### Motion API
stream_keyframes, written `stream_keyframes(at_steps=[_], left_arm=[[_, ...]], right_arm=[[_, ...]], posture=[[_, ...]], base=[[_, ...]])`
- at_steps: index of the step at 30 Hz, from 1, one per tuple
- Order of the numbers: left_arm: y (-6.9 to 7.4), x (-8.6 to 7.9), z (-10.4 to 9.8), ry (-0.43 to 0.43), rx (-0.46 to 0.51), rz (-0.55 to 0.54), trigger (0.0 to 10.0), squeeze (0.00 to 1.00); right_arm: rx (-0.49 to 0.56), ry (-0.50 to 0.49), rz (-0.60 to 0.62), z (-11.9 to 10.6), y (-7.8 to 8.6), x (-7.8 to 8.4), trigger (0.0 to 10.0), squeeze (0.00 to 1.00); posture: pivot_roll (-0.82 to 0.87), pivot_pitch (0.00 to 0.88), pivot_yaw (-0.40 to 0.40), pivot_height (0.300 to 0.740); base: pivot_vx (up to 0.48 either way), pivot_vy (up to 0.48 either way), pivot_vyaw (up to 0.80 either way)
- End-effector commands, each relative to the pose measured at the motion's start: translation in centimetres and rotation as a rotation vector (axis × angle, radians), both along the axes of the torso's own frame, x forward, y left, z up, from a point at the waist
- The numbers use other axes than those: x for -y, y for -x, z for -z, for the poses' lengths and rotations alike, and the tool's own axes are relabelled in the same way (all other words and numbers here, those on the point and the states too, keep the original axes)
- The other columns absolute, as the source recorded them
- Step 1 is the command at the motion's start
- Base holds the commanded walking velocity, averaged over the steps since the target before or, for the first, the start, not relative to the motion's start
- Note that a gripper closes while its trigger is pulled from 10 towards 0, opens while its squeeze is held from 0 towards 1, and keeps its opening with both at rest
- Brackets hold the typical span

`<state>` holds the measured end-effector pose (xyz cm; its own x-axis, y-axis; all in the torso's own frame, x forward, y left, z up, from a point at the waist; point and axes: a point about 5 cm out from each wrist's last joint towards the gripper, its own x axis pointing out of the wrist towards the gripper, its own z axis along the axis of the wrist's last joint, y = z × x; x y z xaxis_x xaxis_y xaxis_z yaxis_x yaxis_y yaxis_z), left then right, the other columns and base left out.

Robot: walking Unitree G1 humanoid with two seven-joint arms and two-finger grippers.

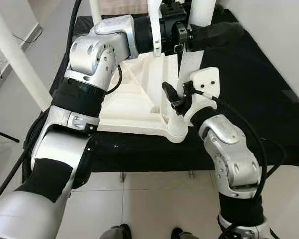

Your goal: Building children table

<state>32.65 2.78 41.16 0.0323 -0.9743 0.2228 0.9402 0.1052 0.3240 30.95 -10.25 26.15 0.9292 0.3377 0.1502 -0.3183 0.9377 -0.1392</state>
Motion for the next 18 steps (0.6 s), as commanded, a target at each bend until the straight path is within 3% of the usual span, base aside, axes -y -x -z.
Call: stream_keyframes(at_steps=[1, 2, 3, 14, 15, 16, 18], left_arm=[[0.3, 0.5, 0.0, -0.016, 0.003, 0.013, 8.5, 0.0], [0.3, 0.5, 0.0, -0.016, 0.003, 0.013, 8.5, 0.0], [0.2, 0.6, 0.2, -0.016, -0.004, 0.01, 0.0, 0.0], [0.0, 0.5, -0.1, 0.01, -0.028, -0.001, 0.0, 0.0], [0.0, 0.5, 0.0, 0.01, -0.03, -0.001, 0.0, 0.0], [0.0, 0.6, 0.0, 0.011, -0.033, 0.0, 0.0, 0.0], [0.0, 0.6, 0.1, 0.011, -0.035, 0.001, 0.0, 0.0]], right_arm=[[-0.183, 0.028, 0.08, 3.2, -0.8, 0.6, 0.0, 0.0], [-0.183, 0.028, 0.08, 3.2, -0.8, 0.6, 0.0, 0.0], [-0.182, 0.026, 0.095, 3.1, -0.6, 0.5, 0.0, 0.0], [-0.2, 0.014, 0.082, 3.0, 0.0, -0.4, 0.0, 0.0], [-0.207, 0.005, 0.076, 3.1, 0.0, -0.5, 1.3, 0.0], [-0.209, -0.003, 0.068, 3.0, 0.0, -0.6, 9.8, 0.0], [-0.211, -0.007, 0.065, 3.0, 0.0, -0.6, 10.0, 0.0]], posture=[[-0.06, 0.201, 0.014, 0.74], [-0.06, 0.201, 0.014, 0.74], [-0.06, 0.201, 0.014, 0.74], [-0.06, 0.206, 0.009, 0.74], [-0.06, 0.207, 0.009, 0.74], [-0.06, 0.207, 0.008, 0.74], [-0.06, 0.207, 0.008, 0.74]], base=[[0.0, 0.0, 0.0], [0.0, 0.0, 0.0], [0.0, 0.0, 0.0], [0.0, 0.0, 0.0], [0.0, 0.0, 0.0], [0.0, 0.0, 0.0], [0.0, 0.0, 0.0]])
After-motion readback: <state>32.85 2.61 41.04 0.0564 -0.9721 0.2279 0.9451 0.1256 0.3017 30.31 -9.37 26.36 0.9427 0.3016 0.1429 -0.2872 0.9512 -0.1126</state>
